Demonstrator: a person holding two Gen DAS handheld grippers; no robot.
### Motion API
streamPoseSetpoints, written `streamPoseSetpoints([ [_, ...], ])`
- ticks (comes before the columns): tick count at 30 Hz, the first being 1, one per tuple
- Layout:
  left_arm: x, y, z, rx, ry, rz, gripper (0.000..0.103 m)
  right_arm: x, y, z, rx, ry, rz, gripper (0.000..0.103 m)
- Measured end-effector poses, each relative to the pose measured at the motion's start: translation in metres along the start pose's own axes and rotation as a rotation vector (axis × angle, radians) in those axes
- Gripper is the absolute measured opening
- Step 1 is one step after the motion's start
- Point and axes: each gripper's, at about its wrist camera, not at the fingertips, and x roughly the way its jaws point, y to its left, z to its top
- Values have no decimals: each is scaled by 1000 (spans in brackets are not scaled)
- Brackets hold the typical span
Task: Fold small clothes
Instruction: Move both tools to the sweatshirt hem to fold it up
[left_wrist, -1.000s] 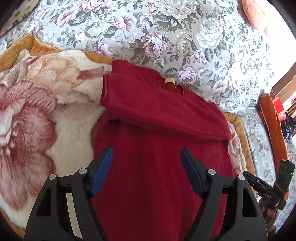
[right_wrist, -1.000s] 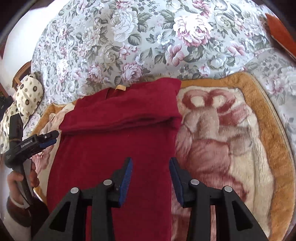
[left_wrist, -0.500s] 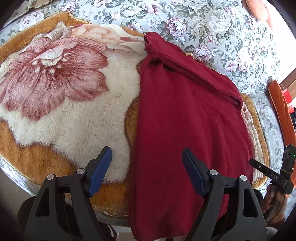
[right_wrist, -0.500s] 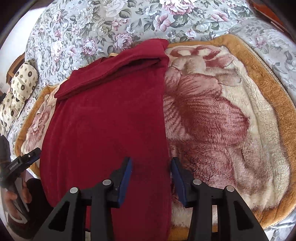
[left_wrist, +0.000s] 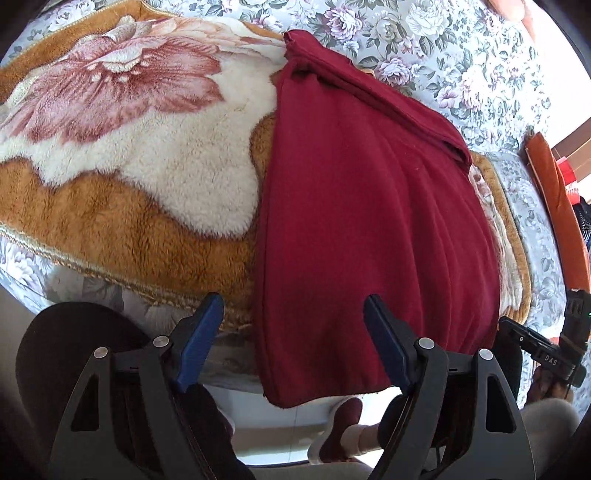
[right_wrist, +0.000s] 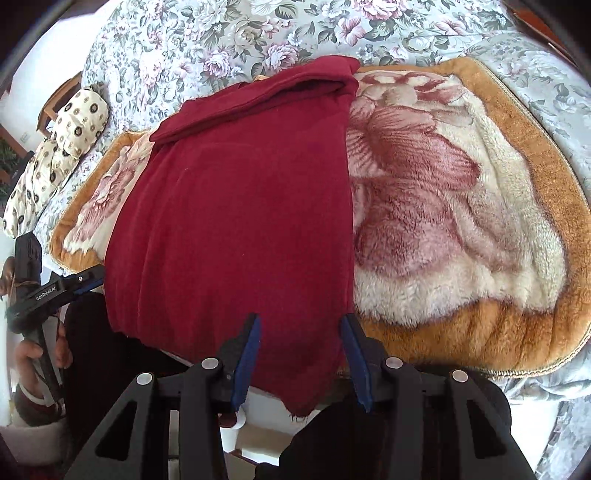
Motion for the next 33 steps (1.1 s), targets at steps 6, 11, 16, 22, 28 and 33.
streamPoseSetpoints([
  [6, 11, -6, -13, 15, 53, 8, 79, 0, 3, -10, -25, 53, -3, 44],
  [11, 17, -8, -17, 3, 82, -13, 79, 15, 1, -17, -2, 114, -9, 44],
  [16, 24, -11, -18, 2, 87, 7, 79, 22, 4, -17, -9, 116, -16, 44],
  [22, 27, -19, -20, 22, 80, 42, 79, 33, 11, -13, -20, 123, -30, 44],
  [28, 29, -20, -23, 6, 70, 57, 79, 33, 7, -14, -35, 113, -35, 42],
  [33, 30, -21, -25, -3, 74, 67, 79, 32, 8, -15, -57, 102, -40, 34],
])
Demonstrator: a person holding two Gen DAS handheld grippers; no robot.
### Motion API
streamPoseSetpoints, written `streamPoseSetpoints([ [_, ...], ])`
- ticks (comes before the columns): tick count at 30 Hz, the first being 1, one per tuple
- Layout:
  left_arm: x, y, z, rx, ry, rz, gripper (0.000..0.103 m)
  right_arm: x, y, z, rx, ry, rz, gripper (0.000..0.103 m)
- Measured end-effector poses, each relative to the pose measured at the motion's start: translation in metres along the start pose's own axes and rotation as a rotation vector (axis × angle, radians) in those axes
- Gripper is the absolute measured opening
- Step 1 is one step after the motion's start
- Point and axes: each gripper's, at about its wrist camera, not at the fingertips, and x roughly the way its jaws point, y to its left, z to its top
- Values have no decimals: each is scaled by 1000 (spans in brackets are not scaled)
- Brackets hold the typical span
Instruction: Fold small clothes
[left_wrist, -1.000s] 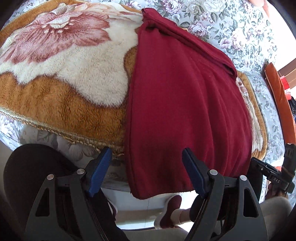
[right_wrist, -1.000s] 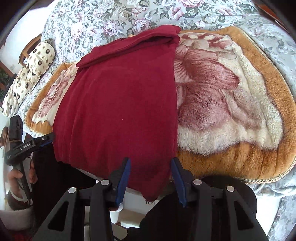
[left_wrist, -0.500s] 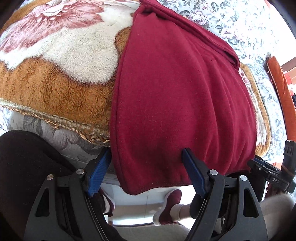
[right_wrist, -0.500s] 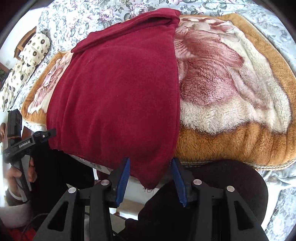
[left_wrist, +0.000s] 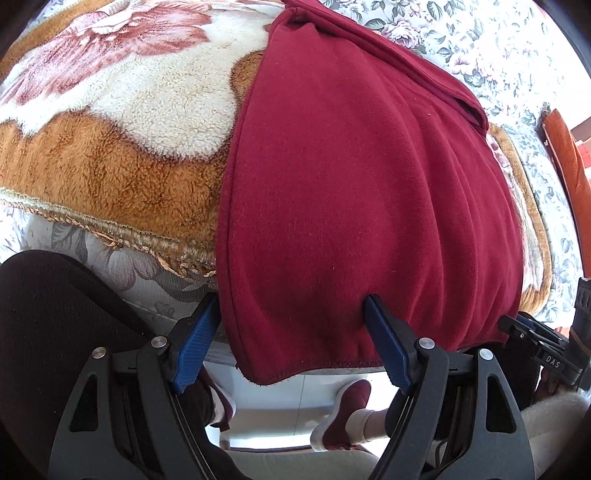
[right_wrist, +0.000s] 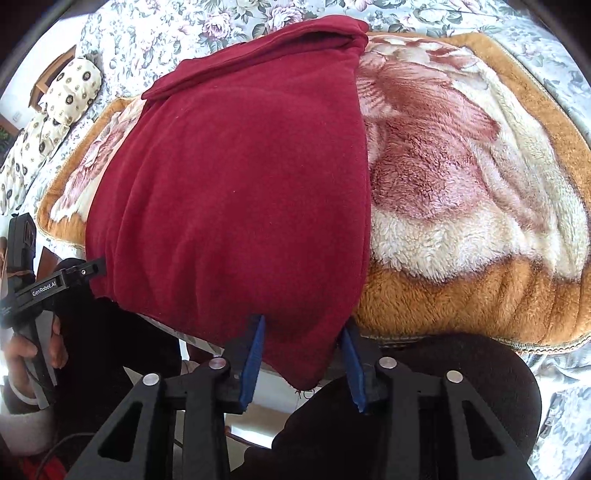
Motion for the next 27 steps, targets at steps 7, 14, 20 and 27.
streamPoseSetpoints([
  [7, -8, -13, -2, 54, -15, -58, 23, -15, -8, -3, -8, -35, 138, 8],
  [14, -59, -22, 26, 84, -104, -174, 13, -84, -15, 40, 0, -228, 389, 8],
  [20, -89, -35, 94, 104, -230, -206, 10, -116, -27, 102, 54, -399, 422, 8],
  [27, -79, -48, 199, 97, -323, -179, 8, -96, -30, 200, 113, -455, 399, 7],
])
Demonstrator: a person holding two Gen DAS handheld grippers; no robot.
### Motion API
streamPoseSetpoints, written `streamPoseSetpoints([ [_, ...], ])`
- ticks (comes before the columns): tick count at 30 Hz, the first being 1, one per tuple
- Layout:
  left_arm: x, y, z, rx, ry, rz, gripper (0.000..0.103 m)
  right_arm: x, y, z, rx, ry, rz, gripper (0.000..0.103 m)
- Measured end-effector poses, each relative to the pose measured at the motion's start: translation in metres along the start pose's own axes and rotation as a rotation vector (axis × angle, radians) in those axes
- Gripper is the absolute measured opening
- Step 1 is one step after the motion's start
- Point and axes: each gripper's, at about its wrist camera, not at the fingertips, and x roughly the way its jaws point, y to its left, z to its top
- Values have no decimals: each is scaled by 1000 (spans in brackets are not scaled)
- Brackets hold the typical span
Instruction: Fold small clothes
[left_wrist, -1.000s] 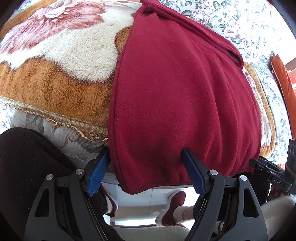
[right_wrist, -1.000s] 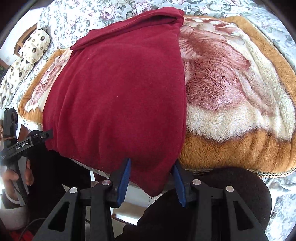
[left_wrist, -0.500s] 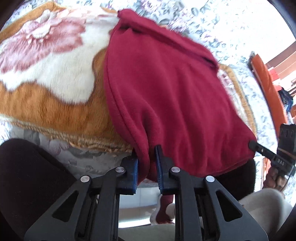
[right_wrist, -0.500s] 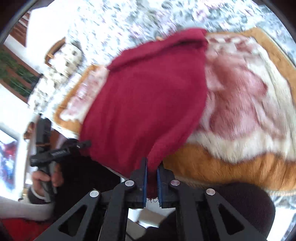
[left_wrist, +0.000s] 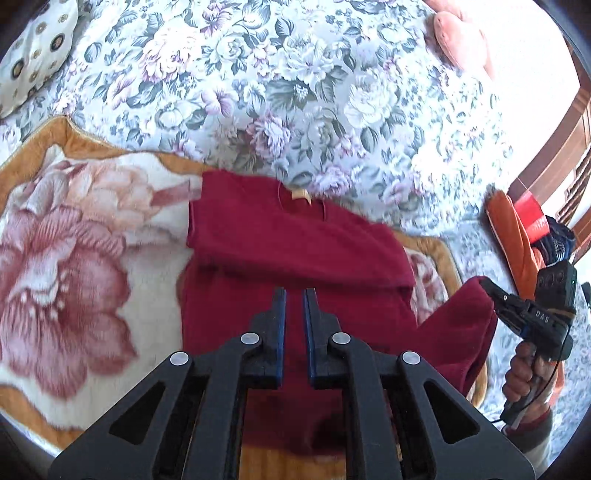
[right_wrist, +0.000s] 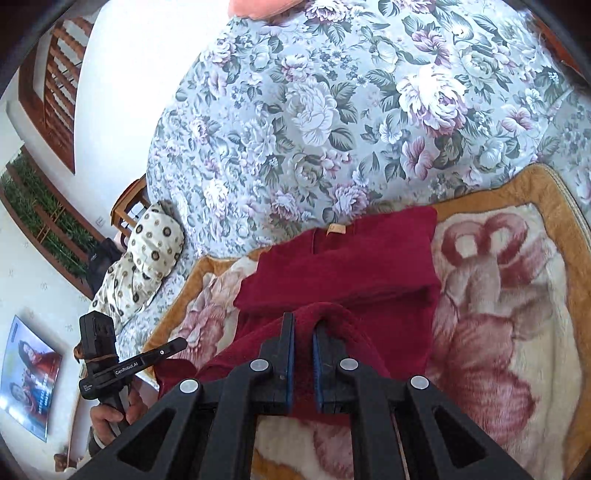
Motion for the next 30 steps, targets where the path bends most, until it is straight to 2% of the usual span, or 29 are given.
streamPoseSetpoints([
  [6, 59, 16, 80, 4, -20, 60, 7, 61, -28, 74, 35, -37, -45, 7],
  [10, 89, 33, 109, -16, -15, 62, 7, 104, -56, 112, 61, -53, -114, 7],
  [12, 100, 39, 115, -32, -14, 70, 7, 136, -73, 120, 79, -37, -166, 7],
  [15, 112, 50, 118, -73, 12, 99, 8, 174, -98, 116, 106, -18, -307, 7],
  [17, 113, 57, 115, -93, 26, 112, 10, 193, -117, 108, 175, 48, -335, 7],
  [18, 112, 58, 112, -91, 27, 125, 14, 193, -120, 106, 193, 50, -333, 12],
  [20, 107, 59, 104, -85, 31, 137, 40, 178, -109, 102, 162, -2, -321, 28],
  [21, 103, 61, 98, -100, 28, 139, 46, 169, -98, 101, 127, -18, -326, 41],
  [22, 100, 62, 91, -127, 20, 142, 52, 161, -85, 100, 100, -24, -319, 43],
  [24, 94, 63, 77, -147, 2, 162, 53, 152, -56, 99, 51, -22, -282, 43],
  [26, 92, 61, 61, -132, -10, 247, 53, 159, -23, 97, 0, 22, -214, 43],
  [30, 93, 59, 38, -59, -8, 332, 53, 208, 48, 88, -127, 156, -70, 42],
])
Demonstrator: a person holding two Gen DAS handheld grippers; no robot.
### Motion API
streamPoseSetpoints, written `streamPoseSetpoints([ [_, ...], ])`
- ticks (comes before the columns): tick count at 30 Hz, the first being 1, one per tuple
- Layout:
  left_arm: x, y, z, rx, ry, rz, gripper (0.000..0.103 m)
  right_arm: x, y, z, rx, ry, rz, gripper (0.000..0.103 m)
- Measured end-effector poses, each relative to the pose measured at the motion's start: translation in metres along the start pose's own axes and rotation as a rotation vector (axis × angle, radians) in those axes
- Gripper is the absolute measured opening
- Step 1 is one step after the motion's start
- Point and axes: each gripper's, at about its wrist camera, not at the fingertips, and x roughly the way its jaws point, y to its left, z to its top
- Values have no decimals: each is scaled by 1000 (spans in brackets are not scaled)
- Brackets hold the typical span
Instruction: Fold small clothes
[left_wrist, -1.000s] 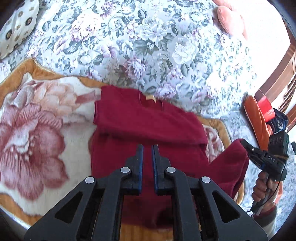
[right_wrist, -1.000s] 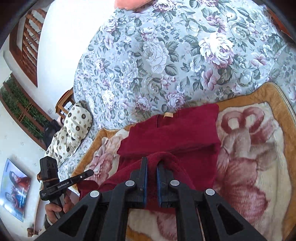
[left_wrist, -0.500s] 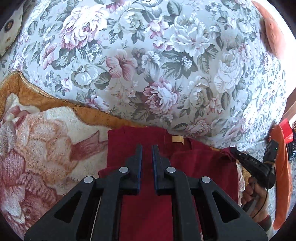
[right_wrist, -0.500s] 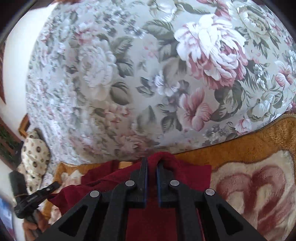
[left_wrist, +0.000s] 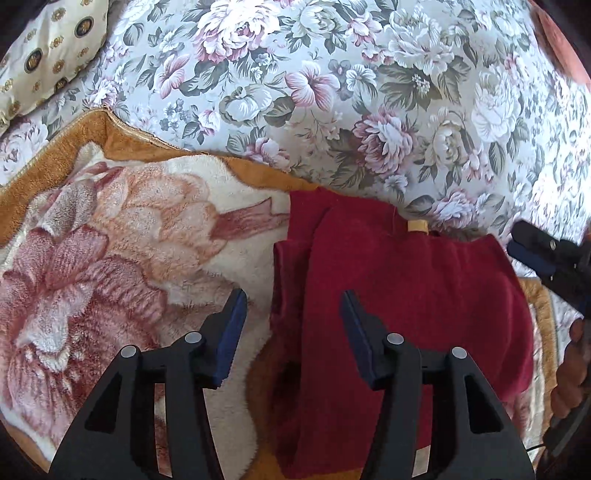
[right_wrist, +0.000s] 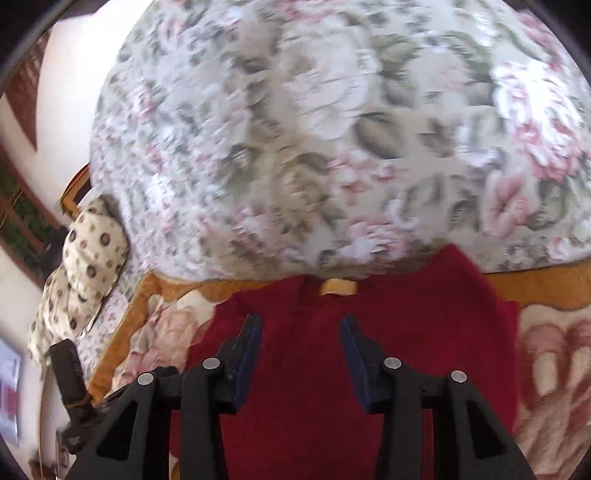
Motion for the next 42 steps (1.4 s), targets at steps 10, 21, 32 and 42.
streamPoseSetpoints([
  [10, -10, 44, 13, -20, -81, 66, 53, 147, 83, 1, -72, 229, -78, 43],
  [21, -22, 82, 22, -172, -110, 14, 53, 147, 90, 24, -70, 106, -118, 4],
  [32, -19, 48, 19, -91, -111, -121, 53, 146, 51, 11, 46, 109, 9, 24],
  [42, -1, -14, 7, 73, -49, -207, 54, -27, -94, -14, -4, -8, -662, 37],
])
